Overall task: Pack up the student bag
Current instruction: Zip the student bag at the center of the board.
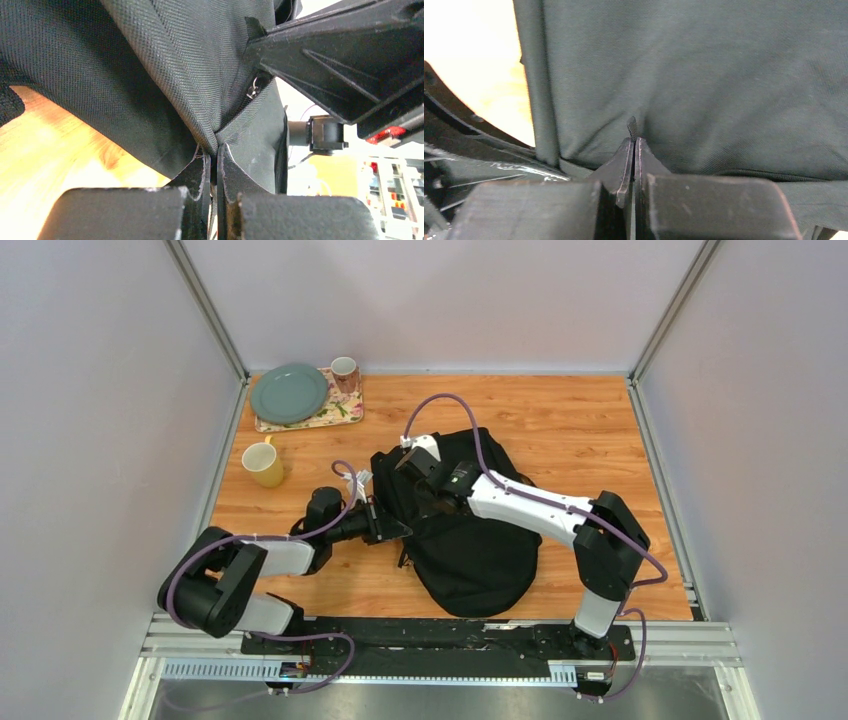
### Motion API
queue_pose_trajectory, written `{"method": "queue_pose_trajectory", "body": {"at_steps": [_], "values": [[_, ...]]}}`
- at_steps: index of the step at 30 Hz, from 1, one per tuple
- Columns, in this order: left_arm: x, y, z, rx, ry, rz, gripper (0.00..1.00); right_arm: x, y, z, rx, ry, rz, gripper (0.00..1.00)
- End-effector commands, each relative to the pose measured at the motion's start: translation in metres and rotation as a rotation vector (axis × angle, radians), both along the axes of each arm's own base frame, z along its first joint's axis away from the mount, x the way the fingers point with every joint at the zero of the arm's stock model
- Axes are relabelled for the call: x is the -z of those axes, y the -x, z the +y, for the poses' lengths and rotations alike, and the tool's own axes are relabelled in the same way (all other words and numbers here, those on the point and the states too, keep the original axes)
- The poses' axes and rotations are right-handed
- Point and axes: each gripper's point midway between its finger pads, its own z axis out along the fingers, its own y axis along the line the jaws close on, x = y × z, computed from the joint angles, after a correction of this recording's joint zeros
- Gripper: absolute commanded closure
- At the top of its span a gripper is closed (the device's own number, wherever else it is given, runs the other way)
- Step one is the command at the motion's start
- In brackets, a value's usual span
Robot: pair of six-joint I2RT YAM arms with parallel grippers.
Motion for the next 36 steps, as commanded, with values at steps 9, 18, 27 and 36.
{"method": "queue_pose_trajectory", "body": {"at_steps": [9, 18, 27, 36], "values": [[0.007, -0.012, 0.021, -0.033, -0.168, -0.075, 1.00, -0.025, -0.024, -0.047, 0.145, -0.015, -0.106, 1.00], [0.003, -0.018, 0.032, -0.030, -0.203, -0.084, 1.00, -0.028, -0.034, -0.083, 0.230, -0.002, -0.135, 1.00], [-0.004, -0.025, 0.037, 0.001, -0.239, -0.104, 1.00, -0.010, -0.046, -0.151, 0.381, 0.018, -0.110, 1.00], [-0.013, -0.038, 0.029, 0.036, -0.219, -0.113, 1.00, 0.003, -0.042, -0.185, 0.473, 0.040, -0.101, 1.00]]}}
